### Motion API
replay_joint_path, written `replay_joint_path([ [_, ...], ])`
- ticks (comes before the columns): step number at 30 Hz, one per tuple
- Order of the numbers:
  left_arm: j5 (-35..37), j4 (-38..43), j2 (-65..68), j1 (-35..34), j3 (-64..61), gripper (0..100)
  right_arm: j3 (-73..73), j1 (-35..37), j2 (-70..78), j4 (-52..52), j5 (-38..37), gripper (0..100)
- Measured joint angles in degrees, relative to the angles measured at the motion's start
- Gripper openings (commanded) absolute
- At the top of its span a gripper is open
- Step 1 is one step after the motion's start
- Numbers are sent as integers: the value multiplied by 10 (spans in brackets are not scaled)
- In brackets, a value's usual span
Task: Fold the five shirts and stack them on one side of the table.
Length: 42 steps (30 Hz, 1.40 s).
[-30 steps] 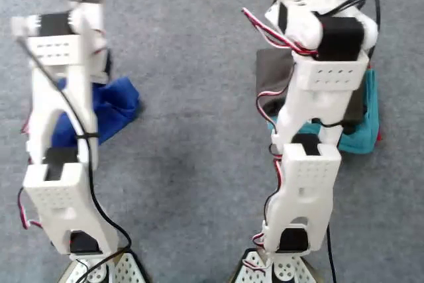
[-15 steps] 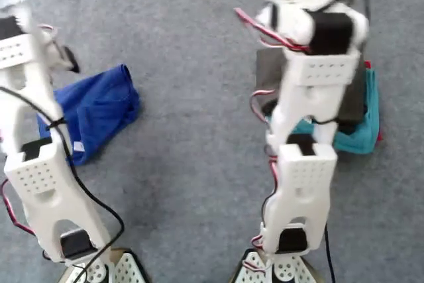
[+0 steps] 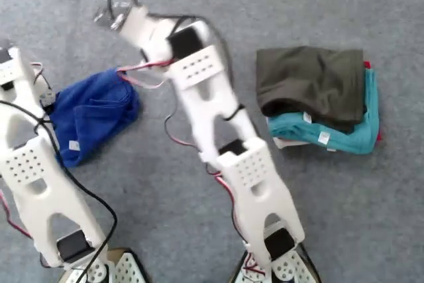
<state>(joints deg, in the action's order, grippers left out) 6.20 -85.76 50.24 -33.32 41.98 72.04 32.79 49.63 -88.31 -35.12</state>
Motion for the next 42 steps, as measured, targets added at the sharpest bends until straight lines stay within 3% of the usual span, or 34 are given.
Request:
replay_joint_path([
  [7,41,0,36,-33,33,30,0,53,67,52,58,15],
  [15,22,-40,36,-47,61,30,5,113,79,129,143,15],
  [19,-9,-91,32,-127,128,31,18,130,87,163,171,15],
  [24,-36,-33,61,-256,155,33,18,152,151,258,185,15],
  [30,-39,-18,105,-255,188,33,18,189,197,331,192,15],
  [35,-39,-20,143,-253,246,33,21,199,207,287,191,15],
  [42,-39,-21,164,-253,288,33,68,185,207,28,121,15],
])
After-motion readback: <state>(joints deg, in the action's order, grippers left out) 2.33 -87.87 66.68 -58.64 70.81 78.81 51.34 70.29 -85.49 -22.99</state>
